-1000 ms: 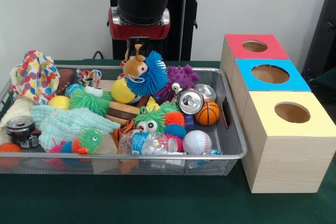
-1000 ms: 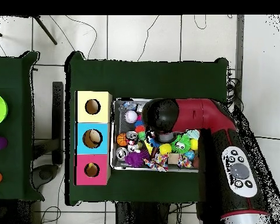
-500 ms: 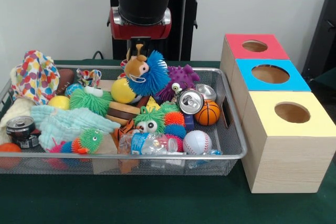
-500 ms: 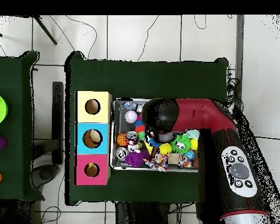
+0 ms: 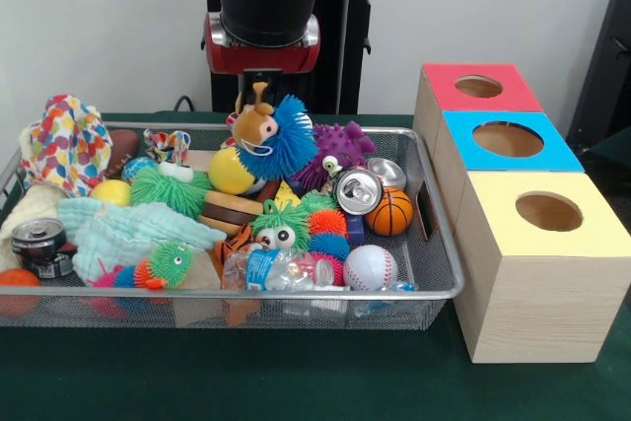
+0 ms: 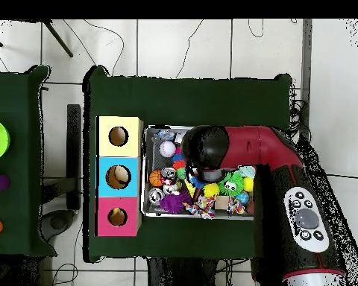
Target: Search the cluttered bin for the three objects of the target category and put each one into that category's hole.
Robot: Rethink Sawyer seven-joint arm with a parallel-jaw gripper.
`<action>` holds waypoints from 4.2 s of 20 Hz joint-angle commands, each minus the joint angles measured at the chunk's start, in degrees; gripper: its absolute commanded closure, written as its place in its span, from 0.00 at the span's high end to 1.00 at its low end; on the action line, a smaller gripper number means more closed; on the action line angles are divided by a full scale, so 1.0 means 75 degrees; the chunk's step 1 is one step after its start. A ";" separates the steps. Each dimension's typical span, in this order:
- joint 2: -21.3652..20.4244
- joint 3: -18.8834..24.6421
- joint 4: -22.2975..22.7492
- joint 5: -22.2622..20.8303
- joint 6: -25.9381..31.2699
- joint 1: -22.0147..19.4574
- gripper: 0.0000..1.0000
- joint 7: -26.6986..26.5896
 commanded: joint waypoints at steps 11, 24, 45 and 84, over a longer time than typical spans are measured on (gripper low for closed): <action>0.0046 -0.0064 0.0151 -0.0043 0.0468 -0.0027 1.00 -0.0019; 0.0262 0.0233 0.0096 -0.0160 -0.0721 -0.0278 1.00 -0.0371; 0.0498 0.1402 0.0368 -0.0086 -0.2194 -0.1044 1.00 -0.1251; 0.1297 0.2256 0.1266 -0.1351 -0.2944 -0.2134 1.00 -0.1817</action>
